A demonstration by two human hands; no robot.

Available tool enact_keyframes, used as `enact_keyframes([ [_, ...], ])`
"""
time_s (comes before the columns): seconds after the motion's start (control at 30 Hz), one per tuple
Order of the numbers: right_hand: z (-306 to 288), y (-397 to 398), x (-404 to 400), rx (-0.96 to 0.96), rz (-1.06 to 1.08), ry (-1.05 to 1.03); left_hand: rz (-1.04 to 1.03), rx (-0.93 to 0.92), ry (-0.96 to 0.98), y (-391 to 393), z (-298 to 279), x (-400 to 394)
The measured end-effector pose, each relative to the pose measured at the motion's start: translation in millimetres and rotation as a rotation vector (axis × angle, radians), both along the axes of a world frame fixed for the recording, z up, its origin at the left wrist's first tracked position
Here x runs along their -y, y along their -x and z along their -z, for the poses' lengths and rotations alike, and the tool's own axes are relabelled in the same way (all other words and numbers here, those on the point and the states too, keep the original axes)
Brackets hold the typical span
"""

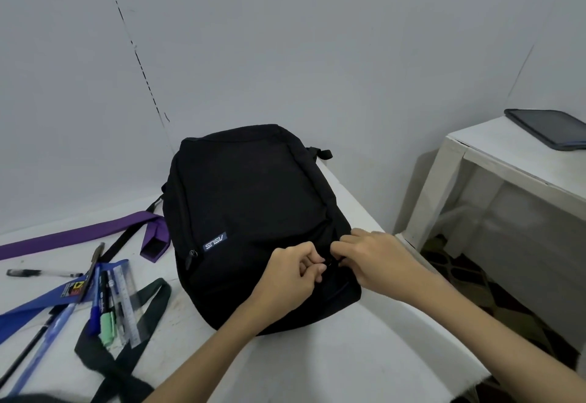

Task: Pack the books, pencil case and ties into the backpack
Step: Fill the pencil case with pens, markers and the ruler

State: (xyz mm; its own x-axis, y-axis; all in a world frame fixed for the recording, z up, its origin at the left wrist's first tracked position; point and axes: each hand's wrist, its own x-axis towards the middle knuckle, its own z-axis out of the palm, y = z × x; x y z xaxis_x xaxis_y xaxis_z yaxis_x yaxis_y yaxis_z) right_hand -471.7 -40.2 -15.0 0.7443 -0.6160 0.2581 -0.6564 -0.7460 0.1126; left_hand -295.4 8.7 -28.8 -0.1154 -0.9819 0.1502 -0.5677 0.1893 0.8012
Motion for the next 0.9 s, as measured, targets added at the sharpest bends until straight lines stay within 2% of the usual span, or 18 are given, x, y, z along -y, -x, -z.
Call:
enact_keyframes([
  [0.17, -3, 0, 5, -0.022, 0.068, 0.229, 0.002, 0.132, 0.188, -16, -4, -15],
  [0.23, -8, -2, 6, -0.018, 0.097, 0.253, -0.030, 0.202, 0.264, -30, -4, -25],
  [0.33, -20, -1, 6, 0.067, 0.127, 0.184, -0.095, 0.226, 0.342, -56, -2, -46],
  [0.43, -35, -21, -7, 0.159, -0.013, 0.049, -0.127, 0.263, 0.410, -67, 0, -60],
  [0.57, -16, -70, -18, -0.038, -0.205, 0.080, -0.150, 0.302, 0.468, -64, -1, -60],
  [0.7, -1, -65, 1, 0.077, -0.198, 0.090, -0.231, 0.357, 0.447, -90, 3, -71],
  [0.8, -12, -60, 5, 0.015, -0.164, 0.024, -0.295, 0.348, 0.452, -121, 4, -88],
  [0.9, -30, -72, 0, -0.061, -0.155, -0.157, -0.305, 0.354, 0.426, -134, 6, -101],
])
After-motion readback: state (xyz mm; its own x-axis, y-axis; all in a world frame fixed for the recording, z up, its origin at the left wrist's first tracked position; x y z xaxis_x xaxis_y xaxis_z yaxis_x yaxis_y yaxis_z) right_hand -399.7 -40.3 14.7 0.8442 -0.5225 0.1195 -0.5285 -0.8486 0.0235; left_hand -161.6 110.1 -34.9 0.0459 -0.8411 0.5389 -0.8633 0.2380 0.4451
